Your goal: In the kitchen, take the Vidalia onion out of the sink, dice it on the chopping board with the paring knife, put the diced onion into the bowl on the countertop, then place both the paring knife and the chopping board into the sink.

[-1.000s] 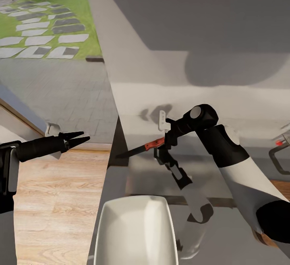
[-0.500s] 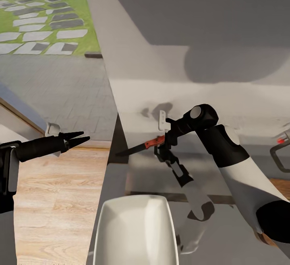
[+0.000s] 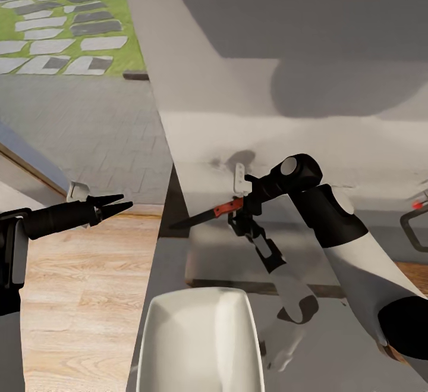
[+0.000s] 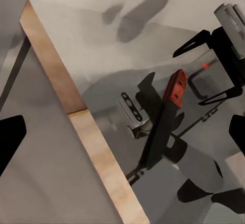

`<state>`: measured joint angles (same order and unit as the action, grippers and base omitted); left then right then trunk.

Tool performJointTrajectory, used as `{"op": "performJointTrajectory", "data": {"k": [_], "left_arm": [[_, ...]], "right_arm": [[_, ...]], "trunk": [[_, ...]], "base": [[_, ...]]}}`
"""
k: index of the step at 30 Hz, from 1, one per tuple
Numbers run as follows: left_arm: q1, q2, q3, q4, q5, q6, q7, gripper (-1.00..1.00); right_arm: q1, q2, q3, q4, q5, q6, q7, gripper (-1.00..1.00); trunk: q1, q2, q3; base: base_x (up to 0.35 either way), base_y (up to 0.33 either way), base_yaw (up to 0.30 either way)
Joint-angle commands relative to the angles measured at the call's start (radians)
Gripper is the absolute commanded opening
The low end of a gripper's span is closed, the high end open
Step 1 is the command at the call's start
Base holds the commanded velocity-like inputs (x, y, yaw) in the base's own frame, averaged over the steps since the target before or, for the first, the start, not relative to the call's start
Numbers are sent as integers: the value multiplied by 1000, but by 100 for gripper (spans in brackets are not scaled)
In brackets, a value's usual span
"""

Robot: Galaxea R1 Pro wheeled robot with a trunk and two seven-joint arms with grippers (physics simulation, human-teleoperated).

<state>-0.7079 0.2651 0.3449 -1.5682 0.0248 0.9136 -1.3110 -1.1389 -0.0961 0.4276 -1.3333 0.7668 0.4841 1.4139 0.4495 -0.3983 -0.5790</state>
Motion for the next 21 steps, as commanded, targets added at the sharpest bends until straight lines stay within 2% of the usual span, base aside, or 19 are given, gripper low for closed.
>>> {"op": "performJointTrajectory", "data": {"k": [1, 8, 21], "left_arm": [[-1, 0, 0, 0, 2, 10, -2, 100], [0, -10, 0, -1, 2, 10, -1, 100], [0, -13, 0, -1, 1, 10, -1, 100]], "right_arm": [[-1, -1, 2, -1, 3, 10, 4, 100], [-1, -1, 4, -1, 5, 10, 4, 100], [-1, -1, 5, -1, 5, 10, 5, 100]], "trunk": [[0, -2, -3], [0, -2, -11], [0, -2, -21]], "base": [[0, 0, 0], [0, 0, 0], [0, 0, 0]]}}
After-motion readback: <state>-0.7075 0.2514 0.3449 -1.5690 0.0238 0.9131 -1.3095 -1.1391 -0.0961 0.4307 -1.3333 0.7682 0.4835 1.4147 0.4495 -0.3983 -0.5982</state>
